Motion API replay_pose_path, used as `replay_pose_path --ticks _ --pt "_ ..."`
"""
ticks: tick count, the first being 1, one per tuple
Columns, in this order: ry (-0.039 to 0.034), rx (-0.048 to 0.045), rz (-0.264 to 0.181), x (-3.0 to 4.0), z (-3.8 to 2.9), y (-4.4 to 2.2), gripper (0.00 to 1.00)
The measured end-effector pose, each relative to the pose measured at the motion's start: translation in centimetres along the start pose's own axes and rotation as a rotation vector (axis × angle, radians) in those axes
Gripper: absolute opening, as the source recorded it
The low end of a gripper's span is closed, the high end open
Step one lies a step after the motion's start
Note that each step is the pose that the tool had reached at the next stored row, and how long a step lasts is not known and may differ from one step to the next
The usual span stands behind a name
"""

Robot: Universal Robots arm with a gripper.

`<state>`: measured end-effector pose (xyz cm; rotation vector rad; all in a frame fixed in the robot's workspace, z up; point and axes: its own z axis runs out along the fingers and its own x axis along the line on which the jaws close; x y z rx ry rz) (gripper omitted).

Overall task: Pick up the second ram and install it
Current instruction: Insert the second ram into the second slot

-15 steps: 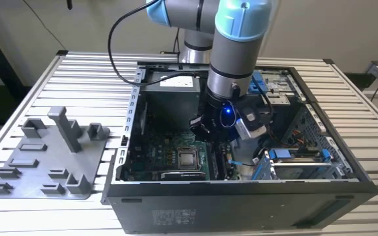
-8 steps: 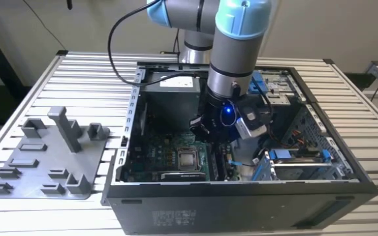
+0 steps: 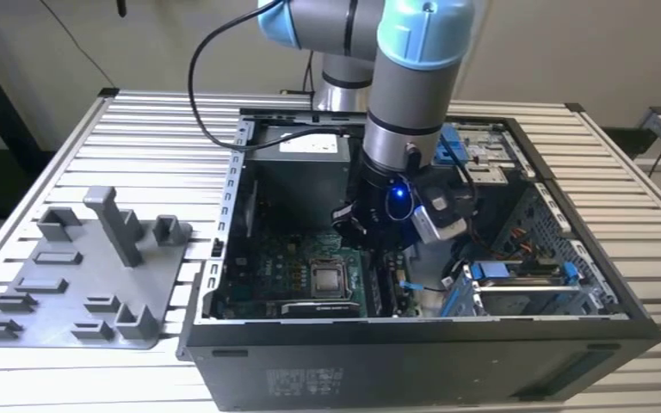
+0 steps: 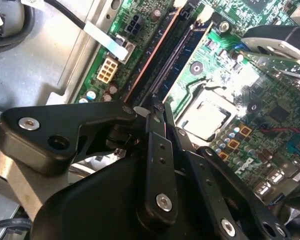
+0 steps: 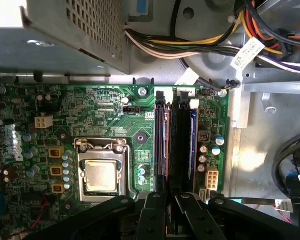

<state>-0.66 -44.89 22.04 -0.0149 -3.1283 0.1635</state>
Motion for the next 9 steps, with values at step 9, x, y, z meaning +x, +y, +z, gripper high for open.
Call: replay_pose_path --ticks 9 --pt "0.0001 0.0002 0.0 0.0 0.3 0.15 0.14"
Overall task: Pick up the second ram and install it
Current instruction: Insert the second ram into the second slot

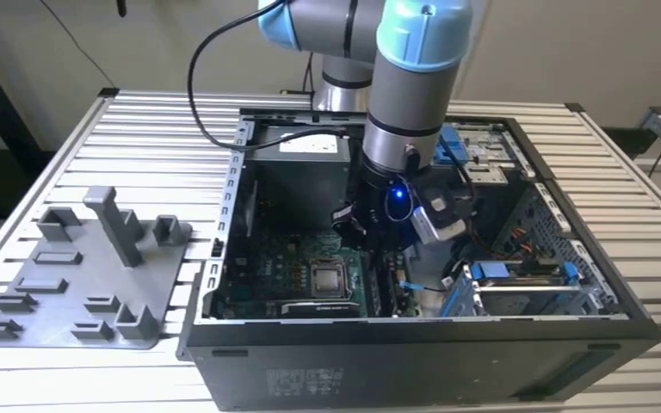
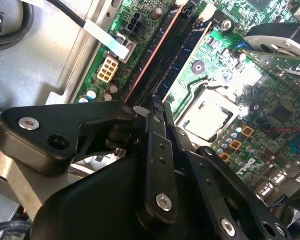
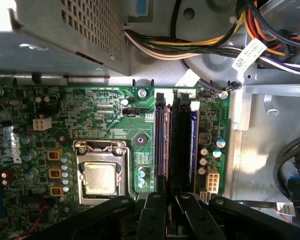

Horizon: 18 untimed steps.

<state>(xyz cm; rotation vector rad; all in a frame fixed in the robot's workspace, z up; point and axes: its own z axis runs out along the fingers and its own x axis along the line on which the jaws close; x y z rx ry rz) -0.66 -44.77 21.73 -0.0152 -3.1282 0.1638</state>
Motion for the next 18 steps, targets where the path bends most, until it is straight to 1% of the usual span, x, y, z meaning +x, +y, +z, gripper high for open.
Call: replay_pose_path --ticks 5,11,18 --pt "0.0003 -0.0012 0.004 0.0 0.01 0.01 0.14" --pt "0.0033 -0.0015 0.034 0.0 0.01 0.01 0.14" --pt "0.0038 -0.0004 0.039 0.0 0.06 0.01 0.14"
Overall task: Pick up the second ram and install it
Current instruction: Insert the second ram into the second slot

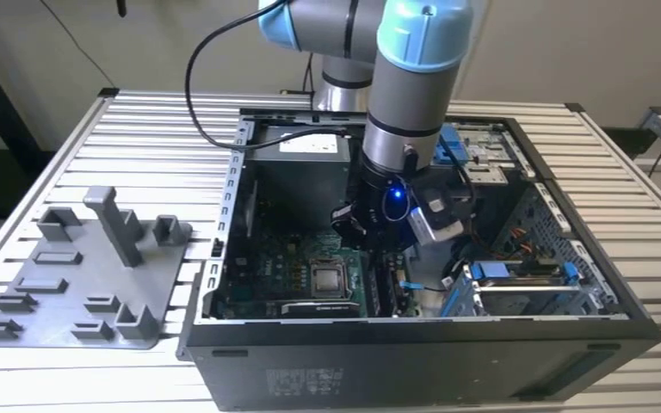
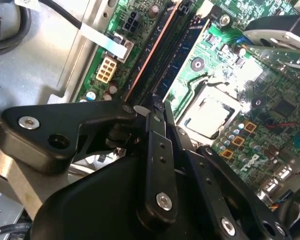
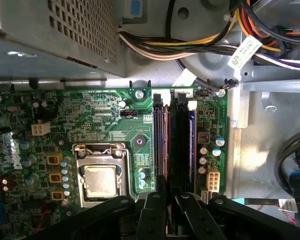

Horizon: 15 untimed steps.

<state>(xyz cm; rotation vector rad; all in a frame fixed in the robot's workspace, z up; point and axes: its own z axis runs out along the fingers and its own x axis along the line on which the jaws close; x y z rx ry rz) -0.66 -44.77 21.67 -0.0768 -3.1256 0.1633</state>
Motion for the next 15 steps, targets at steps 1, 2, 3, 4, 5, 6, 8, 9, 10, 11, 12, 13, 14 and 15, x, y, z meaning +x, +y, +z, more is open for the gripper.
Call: replay_pose_path --ticks 1,2,3,4,5,6,8,9,10,11,12,13,14,15 --pt "0.0 0.0005 0.0 0.0 0.0 0.0 0.14" --pt "0.0 0.0009 0.0 0.0 0.0 0.0 0.14" --pt "-0.0001 0.0011 0.001 0.0 0.0 0.0 0.14" --pt "-0.0001 0.0013 0.001 -0.01 0.0 0.01 0.14" --pt "-0.0001 0.002 0.001 0.0 -0.01 0.03 0.14" --pt "-0.0001 0.0025 0.001 0.0 -0.02 0.05 0.14" --pt "-0.0001 0.003 0.001 0.0 -0.03 0.07 0.14" --pt "-0.0001 0.0031 0.001 0.01 -0.03 0.09 0.14" --pt "-0.0002 0.0028 0.001 0.0 -0.02 0.14 0.14" --pt "-0.0003 0.0045 0.001 0.01 -0.04 0.18 0.14" --pt "-0.0005 0.0067 0.001 0.01 -0.08 0.23 0.14" --pt "-0.0007 0.0093 0.001 0.01 -0.14 0.27 0.14" --pt "-0.0006 0.0131 0.001 0.02 -0.23 0.29 0.14" --pt "-0.0008 0.0164 0.001 0.02 -0.3 0.3 0.14"
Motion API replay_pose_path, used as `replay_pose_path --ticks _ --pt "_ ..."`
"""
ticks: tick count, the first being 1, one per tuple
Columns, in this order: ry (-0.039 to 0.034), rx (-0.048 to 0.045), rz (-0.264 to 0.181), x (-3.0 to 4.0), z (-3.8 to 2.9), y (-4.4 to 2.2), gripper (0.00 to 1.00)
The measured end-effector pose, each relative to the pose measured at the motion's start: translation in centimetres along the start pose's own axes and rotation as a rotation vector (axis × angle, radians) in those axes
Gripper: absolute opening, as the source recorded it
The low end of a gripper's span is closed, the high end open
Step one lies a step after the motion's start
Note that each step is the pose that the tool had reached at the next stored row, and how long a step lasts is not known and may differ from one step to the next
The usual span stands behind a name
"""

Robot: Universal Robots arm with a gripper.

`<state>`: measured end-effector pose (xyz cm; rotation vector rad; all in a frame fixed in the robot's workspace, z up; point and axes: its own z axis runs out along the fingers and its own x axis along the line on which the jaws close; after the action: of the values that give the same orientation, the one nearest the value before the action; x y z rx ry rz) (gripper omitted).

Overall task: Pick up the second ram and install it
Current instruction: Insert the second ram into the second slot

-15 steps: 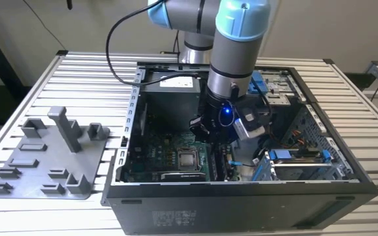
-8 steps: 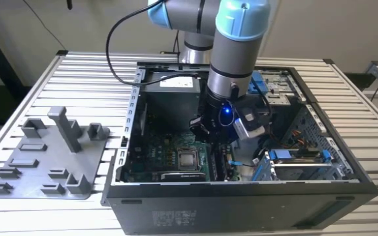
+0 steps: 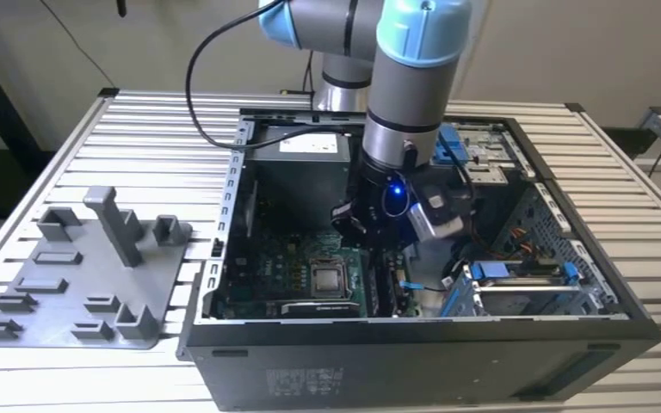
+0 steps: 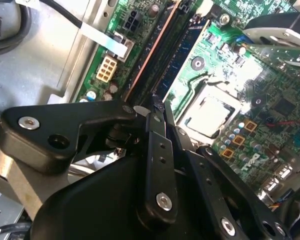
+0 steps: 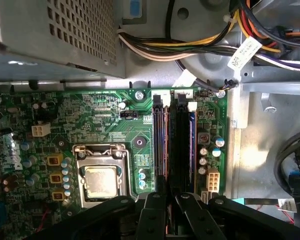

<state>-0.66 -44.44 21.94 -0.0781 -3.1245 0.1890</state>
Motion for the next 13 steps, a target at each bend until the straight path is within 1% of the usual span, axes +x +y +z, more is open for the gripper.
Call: replay_pose_path --ticks 3,5,6,10,12,13 --pt "-0.0006 0.0095 0.0 0.0 -0.11 0.03 0.14" --pt "-0.0011 0.021 0.0 0.01 -0.35 0.04 0.14" --pt "-0.0013 0.025 0.0 0.0 -0.4 0.06 0.14" --pt "-0.0019 0.0392 0.0 0.02 -0.57 0.43 0.14" --pt "-0.0023 0.0443 0.001 0.02 -0.75 0.66 0.14" --pt "-0.0024 0.0482 0.001 0.02 -0.88 0.71 0.14"
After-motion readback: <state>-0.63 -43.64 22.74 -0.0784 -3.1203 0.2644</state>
